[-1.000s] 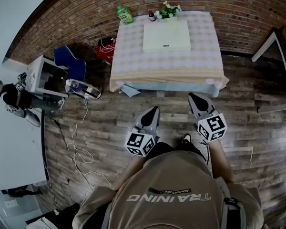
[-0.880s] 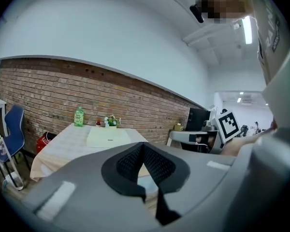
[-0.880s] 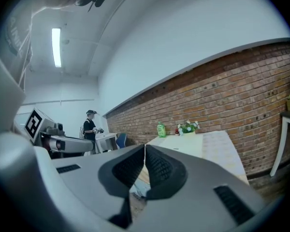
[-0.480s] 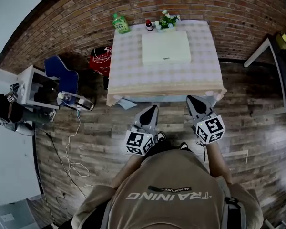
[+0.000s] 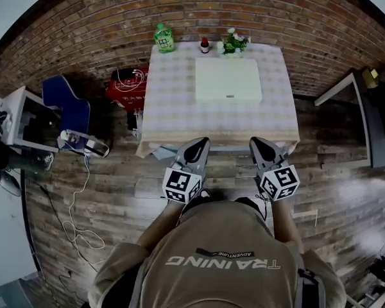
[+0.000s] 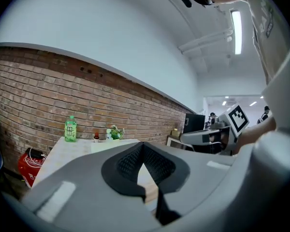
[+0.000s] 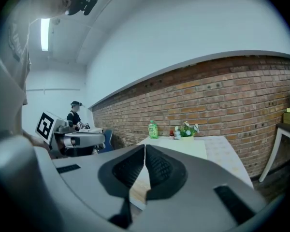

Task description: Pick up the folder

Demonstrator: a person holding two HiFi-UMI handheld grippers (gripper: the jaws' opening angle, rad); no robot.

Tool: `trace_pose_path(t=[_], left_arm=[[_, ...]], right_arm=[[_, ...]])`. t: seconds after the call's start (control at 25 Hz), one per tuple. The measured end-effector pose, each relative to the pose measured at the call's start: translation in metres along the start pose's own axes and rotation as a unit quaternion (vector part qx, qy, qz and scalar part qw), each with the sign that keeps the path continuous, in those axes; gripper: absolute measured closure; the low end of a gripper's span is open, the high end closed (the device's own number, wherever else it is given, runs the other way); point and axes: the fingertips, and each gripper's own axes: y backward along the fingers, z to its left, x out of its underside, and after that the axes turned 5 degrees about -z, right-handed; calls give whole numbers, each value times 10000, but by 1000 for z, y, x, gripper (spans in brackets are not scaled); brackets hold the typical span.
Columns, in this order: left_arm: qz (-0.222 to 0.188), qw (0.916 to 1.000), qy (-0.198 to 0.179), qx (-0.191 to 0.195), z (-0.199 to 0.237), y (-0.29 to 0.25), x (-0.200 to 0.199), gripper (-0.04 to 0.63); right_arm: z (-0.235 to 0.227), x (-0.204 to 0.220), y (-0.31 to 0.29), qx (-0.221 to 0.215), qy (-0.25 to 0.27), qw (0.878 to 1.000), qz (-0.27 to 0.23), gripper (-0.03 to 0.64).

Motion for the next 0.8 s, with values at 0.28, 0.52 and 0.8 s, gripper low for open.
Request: trace_pose_path(t=[0.28,0.52,0.8], left_arm=[[208,9994,-72,256,28,-24,13,589],[283,9996,-49,33,48,-61,9,589],[490,9978,-223,-378,73,-109,0,589]], right_arm=[[12,15,-33,-113,541,9975,429,604],[-23,15,-59,-74,117,9995,294,604],[-93,7,-106,-307,-49,9992,247,604]])
